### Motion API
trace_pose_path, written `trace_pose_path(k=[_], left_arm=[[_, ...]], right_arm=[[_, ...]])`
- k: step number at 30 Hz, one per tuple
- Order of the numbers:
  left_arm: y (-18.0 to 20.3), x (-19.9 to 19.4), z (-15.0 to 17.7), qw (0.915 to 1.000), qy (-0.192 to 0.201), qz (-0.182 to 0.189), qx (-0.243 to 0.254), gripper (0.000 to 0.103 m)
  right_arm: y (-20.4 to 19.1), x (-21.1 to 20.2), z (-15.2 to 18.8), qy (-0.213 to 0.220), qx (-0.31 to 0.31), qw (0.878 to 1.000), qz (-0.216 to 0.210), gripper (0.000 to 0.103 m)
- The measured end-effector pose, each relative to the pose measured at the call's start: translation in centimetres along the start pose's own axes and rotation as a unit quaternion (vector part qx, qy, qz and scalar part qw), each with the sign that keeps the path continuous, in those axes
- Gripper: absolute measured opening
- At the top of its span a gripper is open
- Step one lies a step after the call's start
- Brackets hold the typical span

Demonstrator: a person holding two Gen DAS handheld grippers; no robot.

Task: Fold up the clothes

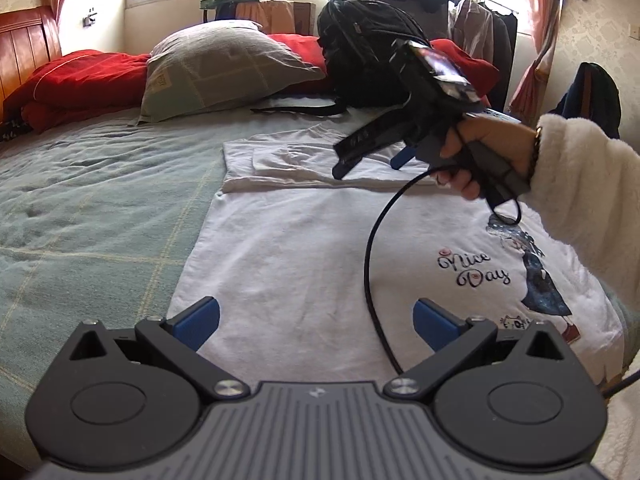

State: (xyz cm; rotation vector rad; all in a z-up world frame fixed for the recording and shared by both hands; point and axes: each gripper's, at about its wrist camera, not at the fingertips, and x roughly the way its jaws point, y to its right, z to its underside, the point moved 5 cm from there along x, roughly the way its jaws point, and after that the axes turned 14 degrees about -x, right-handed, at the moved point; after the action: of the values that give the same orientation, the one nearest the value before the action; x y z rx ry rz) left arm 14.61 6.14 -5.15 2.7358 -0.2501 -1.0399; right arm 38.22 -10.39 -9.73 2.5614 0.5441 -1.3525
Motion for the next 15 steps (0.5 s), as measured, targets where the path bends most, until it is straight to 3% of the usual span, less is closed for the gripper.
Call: trace_pose_path(k=[3, 7, 11, 15], left_arm=[[0.3, -0.4, 0.1, 1.0000, 0.004, 0.004, 0.002, 0.102], [0.5, -0.2, 0.2, 1.0000, -0.001, 0.006, 0.008, 0.102], [0.8, 0.2, 0.5, 0.9998, -0.009, 0.014, 0.007, 0.102], [1.1, 0.4, 1.0, 0.9997, -0.017, 0.012, 0.017, 0.102]], right_arm=[[1.7, -2.6, 0.4, 0.026, 0.045, 0.998, -0.027, 0.103], [5.3, -5.9, 2.7, 0.049, 0.076, 0.996, 0.018, 0.103], [9.0, -6.4, 7.1, 0.033, 0.124, 0.991, 0.042, 0.103], [10.5, -7.5, 9.6, 0.050, 0.152, 0.987, 0.031, 0.103]])
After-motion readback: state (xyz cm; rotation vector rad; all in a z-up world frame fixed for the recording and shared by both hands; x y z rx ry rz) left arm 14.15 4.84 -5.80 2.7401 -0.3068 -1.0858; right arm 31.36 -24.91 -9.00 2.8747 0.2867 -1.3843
